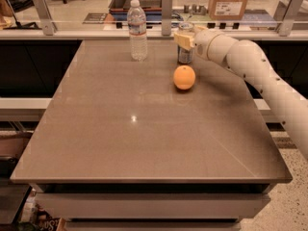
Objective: Pick redbull can
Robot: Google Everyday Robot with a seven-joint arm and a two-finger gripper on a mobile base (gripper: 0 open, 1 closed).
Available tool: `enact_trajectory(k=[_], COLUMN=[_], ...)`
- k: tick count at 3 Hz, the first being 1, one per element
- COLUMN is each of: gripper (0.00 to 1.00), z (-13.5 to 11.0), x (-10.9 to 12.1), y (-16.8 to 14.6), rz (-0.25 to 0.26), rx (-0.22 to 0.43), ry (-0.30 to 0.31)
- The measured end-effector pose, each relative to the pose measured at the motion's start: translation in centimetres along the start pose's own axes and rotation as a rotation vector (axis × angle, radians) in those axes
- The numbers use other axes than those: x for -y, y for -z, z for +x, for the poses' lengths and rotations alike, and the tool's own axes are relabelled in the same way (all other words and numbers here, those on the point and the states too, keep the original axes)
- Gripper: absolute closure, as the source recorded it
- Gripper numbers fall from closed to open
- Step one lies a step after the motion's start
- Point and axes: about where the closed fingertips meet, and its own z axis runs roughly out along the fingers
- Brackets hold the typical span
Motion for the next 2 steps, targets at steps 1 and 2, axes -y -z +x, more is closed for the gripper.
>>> enact_trajectory(k=[1,2], gripper=[1.0,1.0], z=[0.0,-1.1], x=[-0.2,-0.2], y=[-0.2,-0.2], rz=[-0.003,-0.008], rx=[0.0,-0.005], ry=[0.0,0.009])
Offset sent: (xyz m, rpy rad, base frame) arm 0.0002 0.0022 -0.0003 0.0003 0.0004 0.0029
